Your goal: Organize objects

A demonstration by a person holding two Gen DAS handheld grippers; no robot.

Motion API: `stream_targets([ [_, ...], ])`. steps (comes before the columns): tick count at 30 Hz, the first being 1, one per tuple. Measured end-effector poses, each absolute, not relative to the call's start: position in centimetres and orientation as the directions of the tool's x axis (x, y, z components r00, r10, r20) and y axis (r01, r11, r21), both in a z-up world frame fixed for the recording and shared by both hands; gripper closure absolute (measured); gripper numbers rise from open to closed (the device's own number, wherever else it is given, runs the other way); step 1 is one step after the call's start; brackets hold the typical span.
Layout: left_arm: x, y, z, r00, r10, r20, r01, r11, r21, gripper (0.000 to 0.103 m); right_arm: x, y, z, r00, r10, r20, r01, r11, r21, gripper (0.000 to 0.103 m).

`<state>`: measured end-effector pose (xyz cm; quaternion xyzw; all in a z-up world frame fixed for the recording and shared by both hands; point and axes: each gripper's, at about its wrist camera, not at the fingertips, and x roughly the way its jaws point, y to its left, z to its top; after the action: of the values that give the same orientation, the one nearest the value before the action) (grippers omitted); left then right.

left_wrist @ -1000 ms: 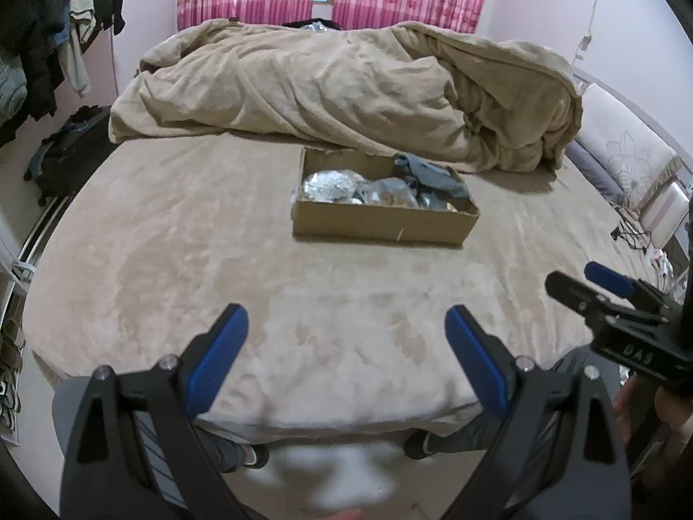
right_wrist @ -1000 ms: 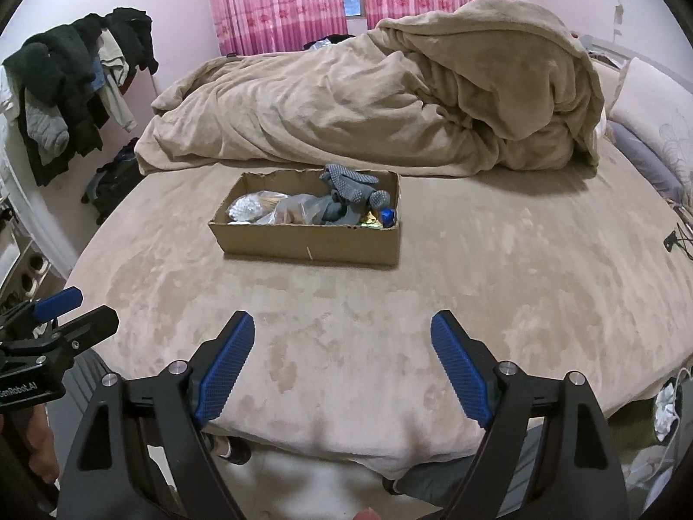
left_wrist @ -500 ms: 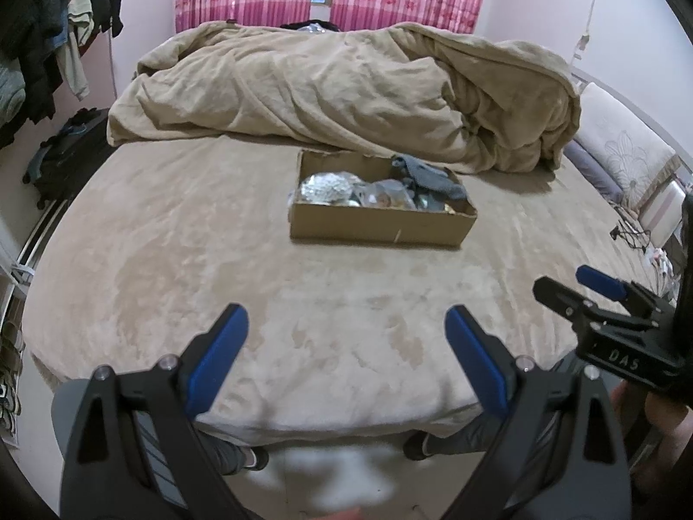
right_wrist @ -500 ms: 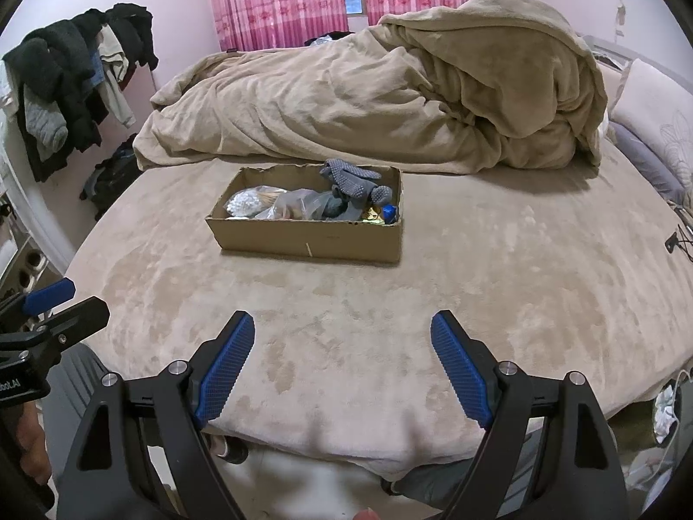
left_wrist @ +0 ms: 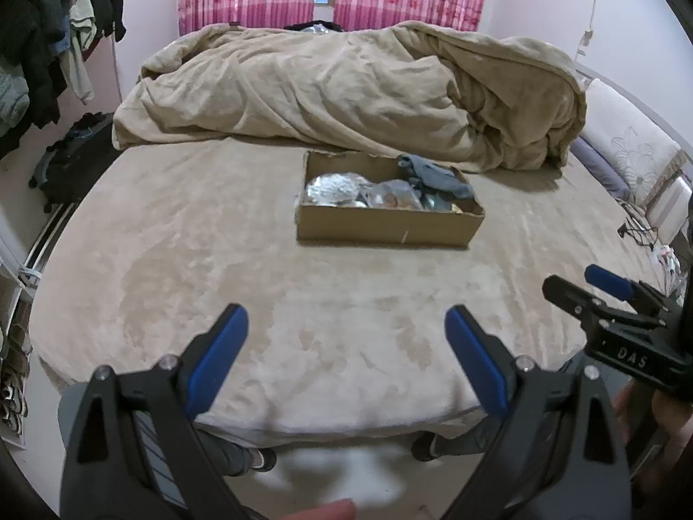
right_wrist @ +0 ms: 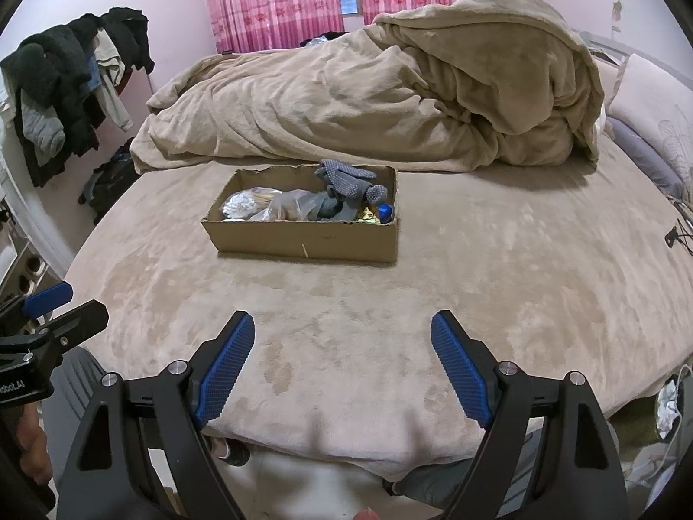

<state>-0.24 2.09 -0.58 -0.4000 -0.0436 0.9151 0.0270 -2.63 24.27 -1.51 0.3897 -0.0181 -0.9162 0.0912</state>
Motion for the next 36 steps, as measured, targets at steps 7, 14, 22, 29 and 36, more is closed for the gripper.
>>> stream_targets([
  [7, -0.25, 1.84, -0.66, -0.678, 0.074, -0.732, -0.001, -0.995, -0.1, 0.01, -2.66, 24.22, -1.63, -0.681, -0.186, -0.708, 0.16, -0.982, 0.104, 0.017],
  [14, -0.29, 1.85, -0.67, -0.677, 0.073, -0.732, -0.001, -0.995, -0.098, 0.01, -2.44, 24.17, -1.5, -0.684, -0.194, -0.704, 0.16, -0.98, 0.115, 0.017],
  [22, -0.49, 1.66, -0.65, -0.678, 0.073, -0.732, -0.001, -0.995, -0.097, 0.01, -2.39, 24.09, -1.47, -0.68, -0.2, -0.706, 0.165, -0.979, 0.119, 0.017],
  [29, -0.7, 1.49, -0.59, -0.677, 0.076, -0.732, 0.001, -0.995, -0.104, 0.01, -2.46, 24.06, -1.45, -0.679, -0.202, -0.706, 0.165, -0.979, 0.122, 0.017],
  [36, -0.79, 1.55, -0.63, -0.675, 0.086, -0.733, -0.006, -0.994, -0.11, 0.01, -2.53, 24.02, -1.46, -0.679, -0.203, -0.706, 0.165, -0.979, 0.123, 0.017],
])
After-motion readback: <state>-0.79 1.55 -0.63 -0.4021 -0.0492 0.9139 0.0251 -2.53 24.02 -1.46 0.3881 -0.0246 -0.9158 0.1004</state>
